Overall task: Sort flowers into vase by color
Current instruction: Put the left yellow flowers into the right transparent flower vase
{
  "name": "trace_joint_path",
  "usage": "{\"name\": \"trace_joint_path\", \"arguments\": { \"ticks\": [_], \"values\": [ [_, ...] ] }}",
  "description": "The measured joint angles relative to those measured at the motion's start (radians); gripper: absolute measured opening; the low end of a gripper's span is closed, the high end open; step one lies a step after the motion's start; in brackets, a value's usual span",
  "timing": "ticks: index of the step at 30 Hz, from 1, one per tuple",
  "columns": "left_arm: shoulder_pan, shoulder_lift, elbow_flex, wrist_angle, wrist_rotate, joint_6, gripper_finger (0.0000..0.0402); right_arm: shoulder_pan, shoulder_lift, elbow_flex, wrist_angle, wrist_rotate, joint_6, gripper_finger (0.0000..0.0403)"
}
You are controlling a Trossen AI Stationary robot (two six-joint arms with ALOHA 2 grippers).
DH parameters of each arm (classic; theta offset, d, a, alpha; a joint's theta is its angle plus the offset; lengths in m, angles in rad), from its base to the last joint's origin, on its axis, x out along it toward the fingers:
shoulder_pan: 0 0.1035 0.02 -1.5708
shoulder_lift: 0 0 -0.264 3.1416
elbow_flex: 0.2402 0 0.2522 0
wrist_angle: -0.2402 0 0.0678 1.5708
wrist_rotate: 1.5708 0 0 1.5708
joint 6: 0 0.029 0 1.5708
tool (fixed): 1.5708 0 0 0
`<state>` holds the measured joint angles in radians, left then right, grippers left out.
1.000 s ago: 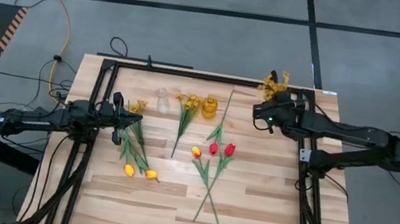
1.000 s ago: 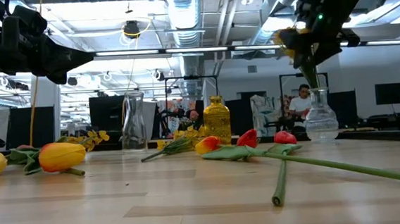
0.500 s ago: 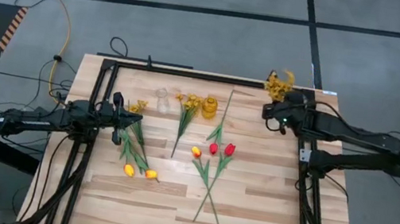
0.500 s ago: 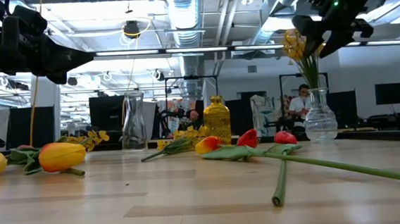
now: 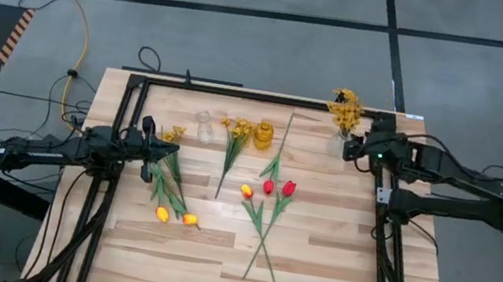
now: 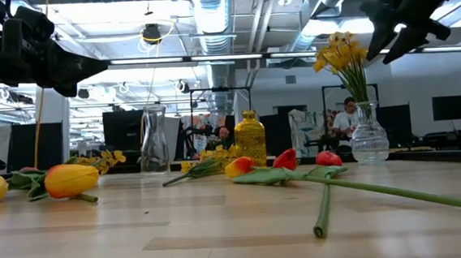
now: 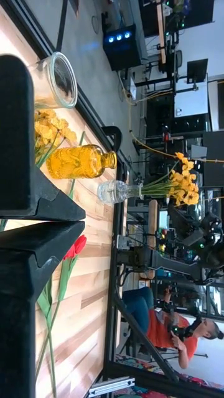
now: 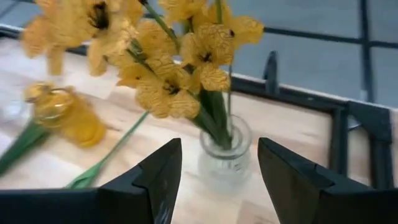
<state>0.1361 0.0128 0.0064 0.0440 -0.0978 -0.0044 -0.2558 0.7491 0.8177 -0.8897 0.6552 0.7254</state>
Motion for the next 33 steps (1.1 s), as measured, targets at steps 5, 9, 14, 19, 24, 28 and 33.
{"name": "trace_joint_path", "arguments": {
  "ticks": [5, 9, 14, 19, 24, 28, 33],
  "values": [
    [0.0, 0.0, 0.0, 0.0, 0.0, 0.0, 0.0, 0.0, -0.044, 0.0, 0.005, -0.154, 0.0, 0.024],
    [0.0, 0.0, 0.0, 0.0, 0.0, -0.02, 0.0, 0.004, -0.052, 0.0, 0.014, -0.306, 0.002, 0.024],
    [0.0, 0.0, 0.0, 0.0, 0.0, -0.034, 0.0, 0.057, -0.039, 0.0, 0.019, -0.375, 0.032, 0.024],
    [0.0, 0.0, 0.0, 0.009, -0.02, -0.044, 0.0, 0.146, -0.007, 0.0, 0.078, -0.374, 0.034, 0.024],
    [0.0, 0.0, 0.0, 0.034, -0.047, -0.079, 0.0003, 0.225, 0.034, 0.0, 0.171, -0.371, 0.034, 0.024],
    [0.0, 0.0, 0.0, 0.033, -0.066, -0.144, 0.0028, 0.268, 0.072, 0.0, 0.213, -0.367, 0.034, 0.024],
    [0.0, 0.0, 0.017, -0.03, -0.096, -0.219, 0.0089, 0.304, 0.132, 0.0, 0.261, -0.366, 0.035, 0.024]
  ]
}}
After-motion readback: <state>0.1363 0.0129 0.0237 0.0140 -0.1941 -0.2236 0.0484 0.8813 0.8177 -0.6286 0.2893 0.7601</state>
